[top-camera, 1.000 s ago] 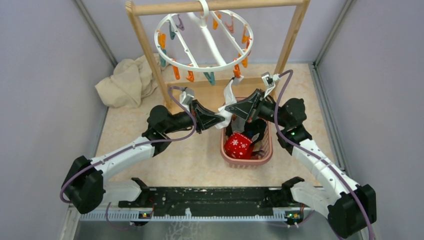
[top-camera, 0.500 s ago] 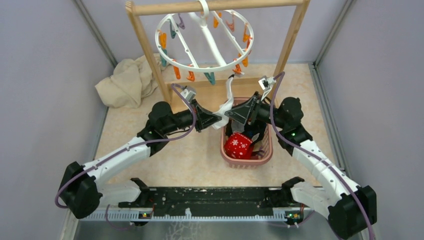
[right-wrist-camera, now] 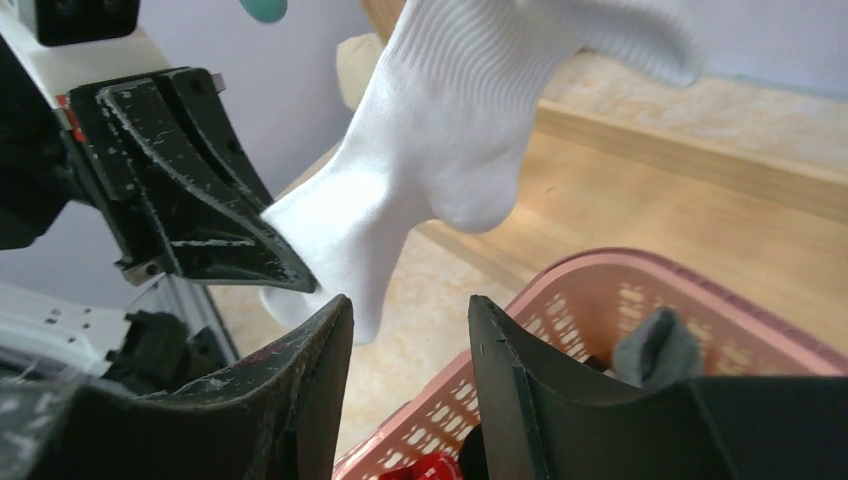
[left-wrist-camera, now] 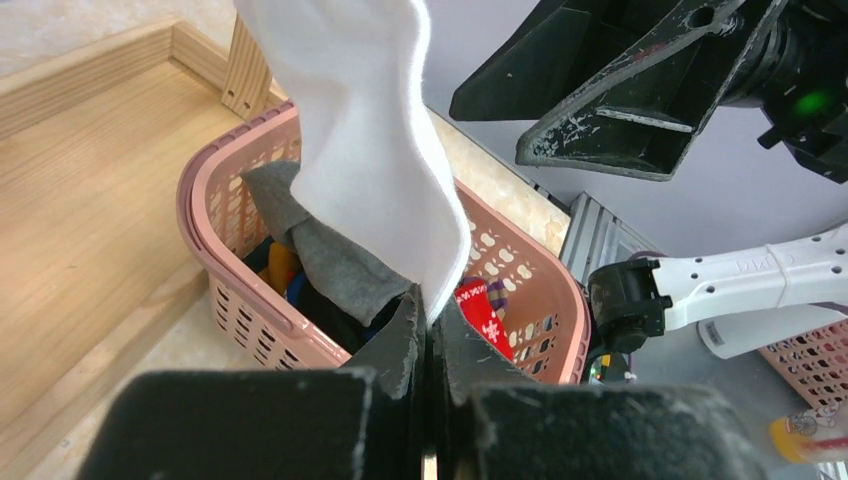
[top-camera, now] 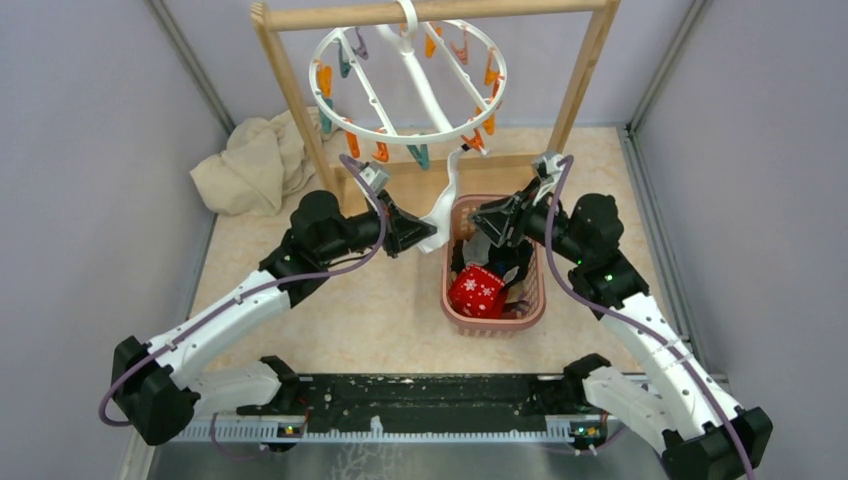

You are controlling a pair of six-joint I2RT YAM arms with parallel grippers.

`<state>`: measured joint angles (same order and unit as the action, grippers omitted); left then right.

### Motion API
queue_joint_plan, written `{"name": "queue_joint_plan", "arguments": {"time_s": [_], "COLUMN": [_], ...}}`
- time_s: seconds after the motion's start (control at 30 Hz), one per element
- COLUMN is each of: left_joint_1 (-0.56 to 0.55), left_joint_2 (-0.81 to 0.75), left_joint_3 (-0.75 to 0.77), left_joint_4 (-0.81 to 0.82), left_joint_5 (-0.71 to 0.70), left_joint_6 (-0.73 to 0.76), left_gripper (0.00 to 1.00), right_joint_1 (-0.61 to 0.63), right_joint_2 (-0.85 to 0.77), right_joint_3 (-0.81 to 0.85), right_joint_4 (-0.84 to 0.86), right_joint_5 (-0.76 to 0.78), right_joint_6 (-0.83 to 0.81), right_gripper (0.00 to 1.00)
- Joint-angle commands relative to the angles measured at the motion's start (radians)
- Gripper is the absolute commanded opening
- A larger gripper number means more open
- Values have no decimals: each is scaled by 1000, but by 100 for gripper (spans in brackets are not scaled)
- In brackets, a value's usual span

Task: Remove the socks clipped to the hanger
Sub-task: Remove the sock from the hanger.

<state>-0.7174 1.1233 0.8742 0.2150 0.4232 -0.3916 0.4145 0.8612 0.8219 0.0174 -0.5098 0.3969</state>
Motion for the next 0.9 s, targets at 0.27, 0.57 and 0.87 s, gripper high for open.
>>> {"name": "queue_joint_plan", "arguments": {"time_s": [0.27,0.57,0.87], "left_joint_1": [4,4,2], "left_joint_2": [-26,-84,-110], "left_joint_3": [161,139,137], "left_joint_4": [-210,-275,-285], "left_joint_5": [-16,-2,26], "left_joint_6": [18,2,-18], "left_gripper": [0,0,0], "right_joint_1": [-5,27,131], "right_joint_2": [-49,-23,34], "right_joint_3": [98,147,243], "right_joint_4": [-28,-31,-57], "right_joint_5": [184,214,318], "right_joint_6": [-180,-212,-301], "right_gripper": [47,47,40]}}
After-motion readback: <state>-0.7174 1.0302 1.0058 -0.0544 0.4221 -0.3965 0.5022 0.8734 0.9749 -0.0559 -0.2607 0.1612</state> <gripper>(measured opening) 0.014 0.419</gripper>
